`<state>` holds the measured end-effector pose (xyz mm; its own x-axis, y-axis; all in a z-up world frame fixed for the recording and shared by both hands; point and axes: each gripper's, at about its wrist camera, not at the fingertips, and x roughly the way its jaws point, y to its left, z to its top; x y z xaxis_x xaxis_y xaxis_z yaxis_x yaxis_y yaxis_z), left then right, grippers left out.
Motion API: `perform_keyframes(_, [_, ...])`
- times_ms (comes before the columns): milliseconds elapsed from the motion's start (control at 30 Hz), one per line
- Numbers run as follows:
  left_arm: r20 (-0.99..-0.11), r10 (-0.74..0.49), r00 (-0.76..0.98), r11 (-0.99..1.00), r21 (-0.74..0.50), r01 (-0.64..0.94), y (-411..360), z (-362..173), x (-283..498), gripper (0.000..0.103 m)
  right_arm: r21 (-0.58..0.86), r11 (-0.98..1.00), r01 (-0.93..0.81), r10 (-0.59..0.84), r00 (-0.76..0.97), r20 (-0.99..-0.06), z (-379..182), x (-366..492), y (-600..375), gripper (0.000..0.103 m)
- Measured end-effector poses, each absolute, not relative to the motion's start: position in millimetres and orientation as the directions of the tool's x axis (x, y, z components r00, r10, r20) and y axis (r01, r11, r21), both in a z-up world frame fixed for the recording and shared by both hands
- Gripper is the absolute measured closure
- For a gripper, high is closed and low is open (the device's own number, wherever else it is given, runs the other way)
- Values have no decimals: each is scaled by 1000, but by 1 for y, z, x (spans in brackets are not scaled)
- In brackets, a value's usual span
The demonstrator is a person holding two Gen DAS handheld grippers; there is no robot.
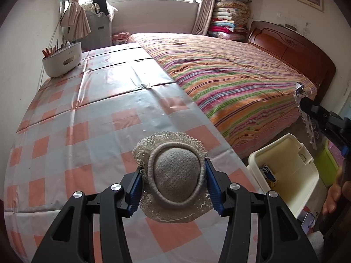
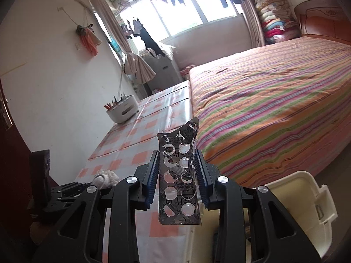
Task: Collect trash
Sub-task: 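Carry the blister pack and lace cushion over the cream bin with both tools, then release the pill blister into the bin with the right tool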
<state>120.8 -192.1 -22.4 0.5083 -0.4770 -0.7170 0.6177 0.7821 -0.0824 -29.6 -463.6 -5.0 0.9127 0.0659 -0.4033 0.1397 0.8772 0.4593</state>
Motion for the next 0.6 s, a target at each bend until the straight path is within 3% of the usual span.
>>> perform_keyframes(367, [-707, -533, 464, 717, -87, 691, -226, -13, 91, 53, 375, 872, 315, -94, 858, -504, -37, -65, -489, 70])
perform_keyframes(600, [-704, -552, 447, 689, -83, 720, -239, -7, 77, 53, 372, 865, 336, -117, 857, -503, -30, -70, -482, 70])
